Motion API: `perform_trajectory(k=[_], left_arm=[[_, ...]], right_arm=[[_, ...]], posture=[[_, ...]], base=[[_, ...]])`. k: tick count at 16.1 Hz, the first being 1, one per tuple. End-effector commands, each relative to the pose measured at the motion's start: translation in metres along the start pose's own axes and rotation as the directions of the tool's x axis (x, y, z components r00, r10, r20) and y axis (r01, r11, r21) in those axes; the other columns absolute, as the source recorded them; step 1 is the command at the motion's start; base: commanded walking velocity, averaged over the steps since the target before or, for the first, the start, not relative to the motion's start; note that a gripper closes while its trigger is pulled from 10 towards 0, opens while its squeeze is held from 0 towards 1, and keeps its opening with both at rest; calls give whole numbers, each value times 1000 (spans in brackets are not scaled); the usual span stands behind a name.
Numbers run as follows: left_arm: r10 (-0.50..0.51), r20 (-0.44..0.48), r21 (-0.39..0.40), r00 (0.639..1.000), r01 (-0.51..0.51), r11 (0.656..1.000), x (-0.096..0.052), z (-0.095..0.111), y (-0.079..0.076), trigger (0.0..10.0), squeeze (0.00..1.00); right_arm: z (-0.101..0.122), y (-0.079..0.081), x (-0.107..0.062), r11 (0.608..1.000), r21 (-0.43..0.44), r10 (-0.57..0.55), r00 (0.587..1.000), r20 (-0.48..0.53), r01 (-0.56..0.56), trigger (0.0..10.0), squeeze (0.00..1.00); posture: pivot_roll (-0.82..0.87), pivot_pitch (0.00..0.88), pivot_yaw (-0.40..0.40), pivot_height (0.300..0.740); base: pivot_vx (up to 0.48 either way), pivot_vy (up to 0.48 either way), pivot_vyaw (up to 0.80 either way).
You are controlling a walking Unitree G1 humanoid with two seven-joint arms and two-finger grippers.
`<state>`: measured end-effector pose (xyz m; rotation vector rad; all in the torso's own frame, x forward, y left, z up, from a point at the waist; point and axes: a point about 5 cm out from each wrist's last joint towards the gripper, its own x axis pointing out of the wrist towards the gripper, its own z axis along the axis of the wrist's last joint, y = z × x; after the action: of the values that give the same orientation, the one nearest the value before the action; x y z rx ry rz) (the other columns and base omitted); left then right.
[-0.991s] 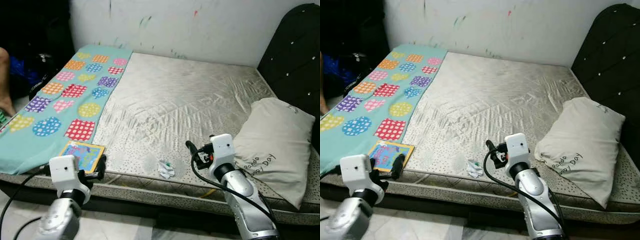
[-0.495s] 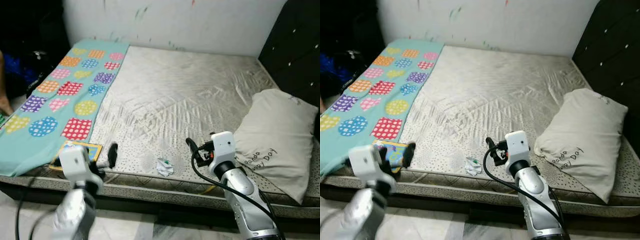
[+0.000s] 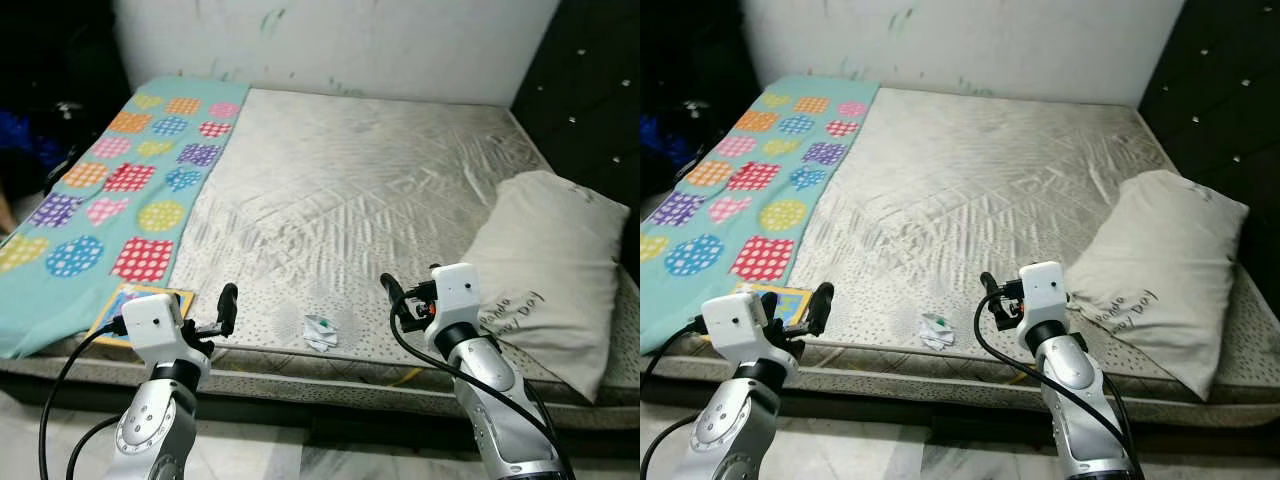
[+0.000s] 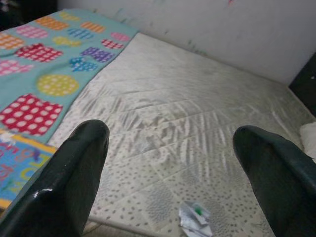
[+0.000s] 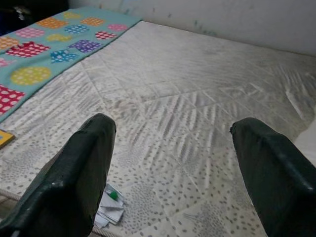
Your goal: Clean up the room
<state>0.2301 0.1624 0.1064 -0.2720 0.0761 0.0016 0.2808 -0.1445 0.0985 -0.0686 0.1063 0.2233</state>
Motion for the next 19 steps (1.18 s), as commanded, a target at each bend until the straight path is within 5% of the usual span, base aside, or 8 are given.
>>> perform_trajectory(k=[1,12,19], left_arm=[[-5,3,0,1000,5,1000,1,0,1,10000,0],[21,-18,-22,1000,-21,1000,-1,-8,-2,10000,0],[109,-21,28,994,-108,994,-12,-16,25,10000,0]], right_arm=[[1,-3,-1,1000,8,-19,1000,4,19,10000,0],[0,0,2,1000,6,-4,1000,14,4,10000,0],[-9,-14,0,992,-23,-123,991,-50,122,10000,0]], posture=[[-5,0,-50,740],[4,0,-56,740],[-3,0,-56,740]], base=[[0,0,0],[0,0,0],[0,0,0]])
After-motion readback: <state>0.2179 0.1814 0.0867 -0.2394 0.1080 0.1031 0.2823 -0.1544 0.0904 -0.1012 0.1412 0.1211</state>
